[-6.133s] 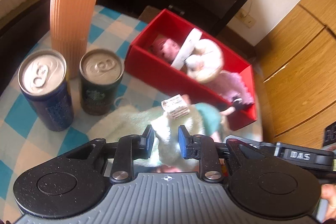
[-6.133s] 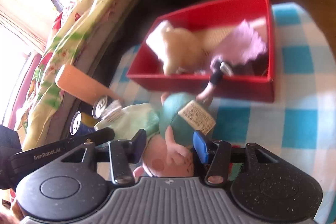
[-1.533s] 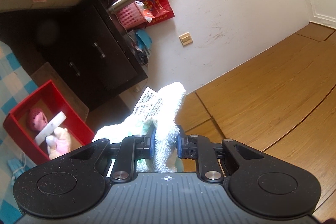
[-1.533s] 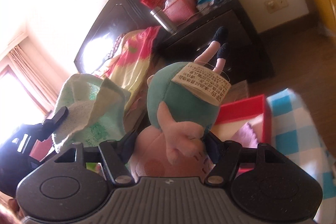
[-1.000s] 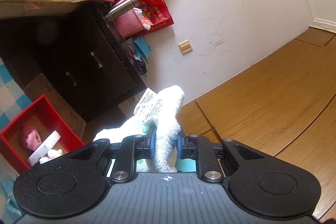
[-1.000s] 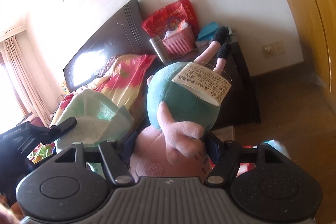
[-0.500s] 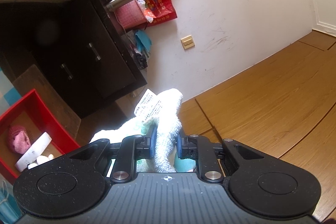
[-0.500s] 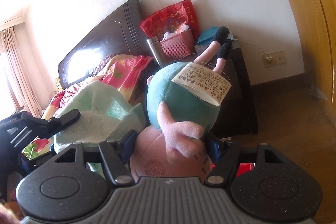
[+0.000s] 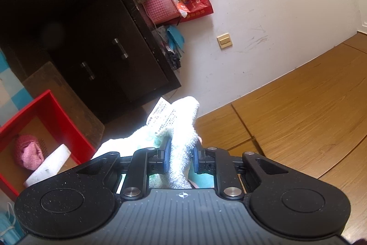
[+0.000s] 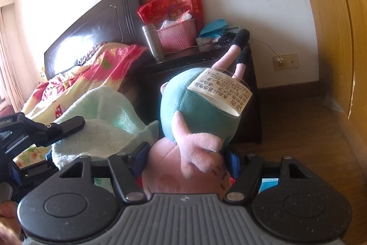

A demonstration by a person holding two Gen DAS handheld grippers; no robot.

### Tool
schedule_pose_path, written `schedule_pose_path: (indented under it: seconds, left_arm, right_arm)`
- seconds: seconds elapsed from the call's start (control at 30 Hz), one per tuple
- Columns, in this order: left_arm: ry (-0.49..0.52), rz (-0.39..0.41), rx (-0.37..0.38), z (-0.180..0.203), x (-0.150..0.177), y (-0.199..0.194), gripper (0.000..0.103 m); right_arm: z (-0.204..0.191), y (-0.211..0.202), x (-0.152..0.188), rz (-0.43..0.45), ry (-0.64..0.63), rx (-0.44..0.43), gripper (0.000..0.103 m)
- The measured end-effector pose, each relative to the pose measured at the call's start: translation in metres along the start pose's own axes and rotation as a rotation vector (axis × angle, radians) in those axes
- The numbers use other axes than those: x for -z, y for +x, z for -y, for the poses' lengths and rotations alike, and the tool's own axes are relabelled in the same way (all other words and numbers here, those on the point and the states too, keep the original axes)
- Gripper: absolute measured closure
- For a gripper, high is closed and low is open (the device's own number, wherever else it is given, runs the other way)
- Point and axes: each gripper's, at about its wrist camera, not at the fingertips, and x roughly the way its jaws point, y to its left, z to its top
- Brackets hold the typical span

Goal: Organize soft objects
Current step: 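Open the left tool to drop the towel into the red box while the right tool releases the pig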

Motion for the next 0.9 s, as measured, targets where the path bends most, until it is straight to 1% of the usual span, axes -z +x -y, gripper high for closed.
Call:
schedule_pose_path:
  seconds: [0.17, 0.23, 0.3, 0.47, 0.63, 0.73, 0.9]
  left_arm:
    - [0.009, -0.007, -0.044, -0.004, 0.0, 0.005, 0.087]
    - [0.027, -0.009, -0.082, -0.006, 0.002, 0.008, 0.087]
    - [0.055, -0.018, -0.136, -0.007, 0.003, 0.012, 0.086]
    - [0.093, -0.037, -0.223, -0.015, 0.008, 0.023, 0.086]
    - [0.173, -0.047, -0.313, -0.014, 0.014, 0.031, 0.086]
    - [0.212, -0.05, -0.353, -0.012, 0.016, 0.033, 0.086]
    - [0.307, -0.043, -0.406, 0.002, 0.016, 0.032, 0.086]
  right_arm:
    - [-0.003, 0.01, 0.006, -0.045, -0.04, 0.038, 0.057]
    - [-0.001, 0.015, 0.009, -0.072, -0.046, 0.048, 0.057]
    - [-0.001, 0.021, 0.012, -0.097, -0.059, 0.061, 0.057]
    - [0.002, 0.036, 0.02, -0.149, -0.074, 0.079, 0.057]
    - [0.001, 0.052, 0.029, -0.206, -0.095, 0.083, 0.057]
    - [0.0, 0.059, 0.036, -0.235, -0.11, 0.084, 0.057]
    - [0.003, 0.058, 0.036, -0.233, -0.117, 0.092, 0.057]
